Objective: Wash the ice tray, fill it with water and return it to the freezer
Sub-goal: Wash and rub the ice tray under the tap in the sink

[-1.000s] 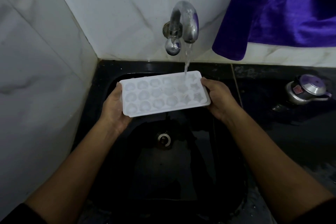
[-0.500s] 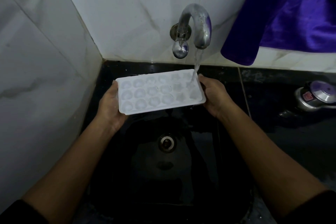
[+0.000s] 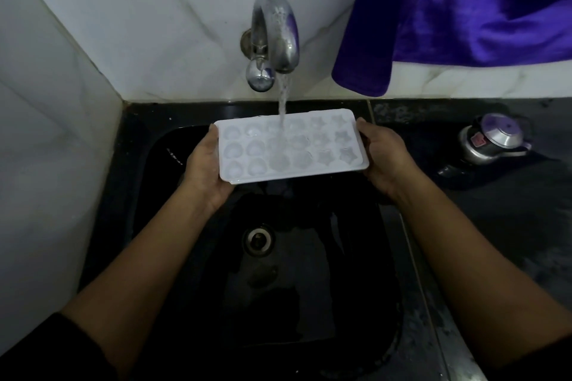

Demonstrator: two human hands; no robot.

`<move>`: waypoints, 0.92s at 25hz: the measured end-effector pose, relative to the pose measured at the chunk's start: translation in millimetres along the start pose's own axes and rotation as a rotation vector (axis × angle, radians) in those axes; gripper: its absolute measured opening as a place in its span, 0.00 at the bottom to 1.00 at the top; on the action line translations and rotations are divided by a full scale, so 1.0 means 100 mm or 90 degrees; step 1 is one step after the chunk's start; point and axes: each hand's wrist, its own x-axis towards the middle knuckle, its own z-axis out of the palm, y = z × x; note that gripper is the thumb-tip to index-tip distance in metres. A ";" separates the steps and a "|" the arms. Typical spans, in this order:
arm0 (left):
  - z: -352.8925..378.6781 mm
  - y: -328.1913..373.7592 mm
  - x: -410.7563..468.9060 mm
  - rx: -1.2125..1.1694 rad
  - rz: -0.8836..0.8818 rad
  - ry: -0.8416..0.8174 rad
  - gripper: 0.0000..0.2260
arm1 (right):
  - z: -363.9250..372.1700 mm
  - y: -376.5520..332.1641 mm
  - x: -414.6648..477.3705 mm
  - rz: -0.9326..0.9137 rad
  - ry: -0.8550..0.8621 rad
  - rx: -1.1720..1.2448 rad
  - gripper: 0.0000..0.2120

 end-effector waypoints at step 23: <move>-0.52 -0.16 -0.38 -0.048 0.029 0.033 0.25 | 0.16 0.28 -0.22 0.019 -0.060 -0.118 0.17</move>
